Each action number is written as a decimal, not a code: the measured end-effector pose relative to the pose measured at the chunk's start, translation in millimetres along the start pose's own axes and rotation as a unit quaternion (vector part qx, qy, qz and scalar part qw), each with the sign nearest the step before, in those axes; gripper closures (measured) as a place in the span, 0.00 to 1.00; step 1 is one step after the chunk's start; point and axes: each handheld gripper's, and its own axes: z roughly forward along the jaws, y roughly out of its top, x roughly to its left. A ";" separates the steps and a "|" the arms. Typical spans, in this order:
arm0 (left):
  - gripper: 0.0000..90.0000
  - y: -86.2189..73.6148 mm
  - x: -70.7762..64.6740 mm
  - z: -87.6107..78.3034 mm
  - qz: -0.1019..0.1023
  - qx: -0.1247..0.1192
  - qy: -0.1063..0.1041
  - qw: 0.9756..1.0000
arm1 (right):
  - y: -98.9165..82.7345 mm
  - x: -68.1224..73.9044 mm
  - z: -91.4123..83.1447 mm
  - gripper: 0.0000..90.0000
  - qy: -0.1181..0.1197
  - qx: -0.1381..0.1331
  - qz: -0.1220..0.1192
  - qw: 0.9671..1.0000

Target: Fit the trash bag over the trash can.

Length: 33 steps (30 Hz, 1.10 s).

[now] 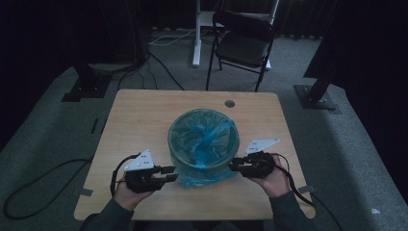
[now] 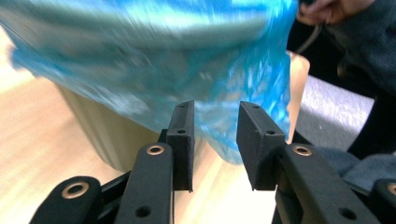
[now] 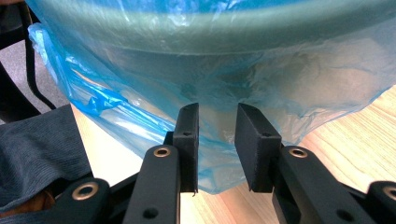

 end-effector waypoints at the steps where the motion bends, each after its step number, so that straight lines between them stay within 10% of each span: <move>1: 0.73 1.5 0.7 -2.0 0.001 -0.003 0.001 1.000 | 0.0 -0.5 -0.4 0.77 0.000 -0.001 0.000 1.000; 20: 0.67 65.4 24.9 -11.1 0.034 -0.053 0.014 0.998 | -2.5 -10.2 -3.7 0.69 -0.015 -0.019 0.014 1.000; 33: 0.67 118.8 42.7 20.1 0.045 -0.048 0.002 0.998 | -3.2 -11.6 -0.9 0.67 -0.013 -0.018 0.015 1.000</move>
